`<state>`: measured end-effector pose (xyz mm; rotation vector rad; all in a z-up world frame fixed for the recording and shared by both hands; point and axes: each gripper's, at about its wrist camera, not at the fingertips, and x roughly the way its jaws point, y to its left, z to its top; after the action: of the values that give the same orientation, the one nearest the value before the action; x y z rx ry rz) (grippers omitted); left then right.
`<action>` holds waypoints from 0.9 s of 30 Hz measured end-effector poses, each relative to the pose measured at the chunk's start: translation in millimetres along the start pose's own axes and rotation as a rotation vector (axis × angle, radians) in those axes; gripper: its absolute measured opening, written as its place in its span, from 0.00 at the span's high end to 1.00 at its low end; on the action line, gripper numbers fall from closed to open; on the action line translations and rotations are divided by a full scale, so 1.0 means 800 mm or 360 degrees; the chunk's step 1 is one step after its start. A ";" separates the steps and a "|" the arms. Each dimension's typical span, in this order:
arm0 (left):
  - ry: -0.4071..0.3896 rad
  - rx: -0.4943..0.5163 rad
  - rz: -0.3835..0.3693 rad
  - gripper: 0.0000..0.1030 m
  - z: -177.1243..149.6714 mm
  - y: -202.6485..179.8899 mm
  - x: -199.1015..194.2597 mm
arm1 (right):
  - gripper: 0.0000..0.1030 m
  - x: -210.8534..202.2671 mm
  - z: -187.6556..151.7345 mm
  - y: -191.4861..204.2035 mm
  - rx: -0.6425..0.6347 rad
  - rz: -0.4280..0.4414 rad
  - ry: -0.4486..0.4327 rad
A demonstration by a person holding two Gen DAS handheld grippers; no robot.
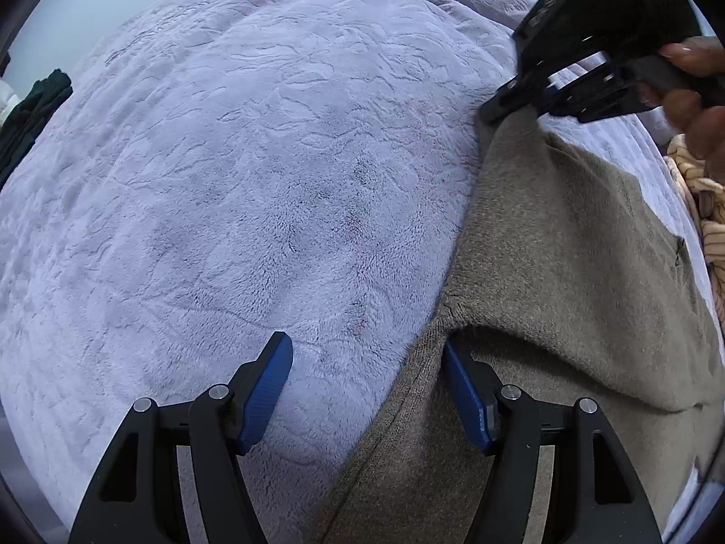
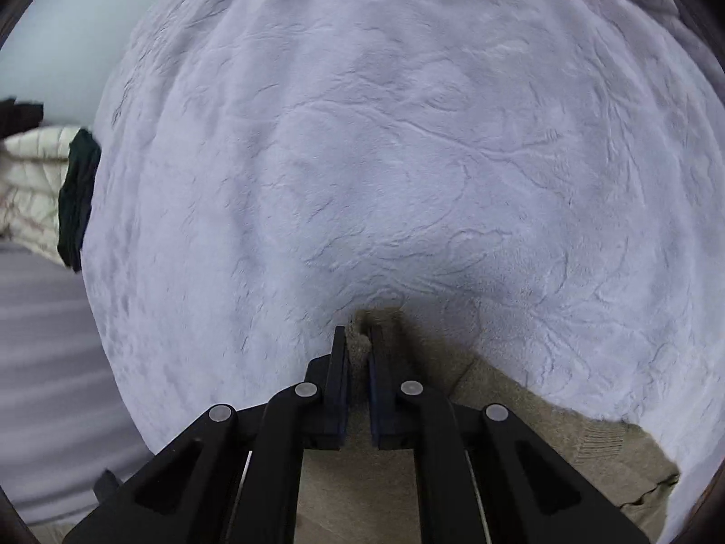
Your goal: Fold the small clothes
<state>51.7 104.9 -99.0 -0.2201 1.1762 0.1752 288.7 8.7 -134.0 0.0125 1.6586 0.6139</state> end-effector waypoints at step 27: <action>0.0007 0.0226 0.0230 0.34 0.104 -0.014 0.035 | 0.74 -0.060 -0.348 -0.196 0.0846 -0.0066 -0.0509</action>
<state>139.5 116.8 -93.3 -0.0104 1.2043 0.2171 93.3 -248.9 -137.6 0.4382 1.4607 0.1153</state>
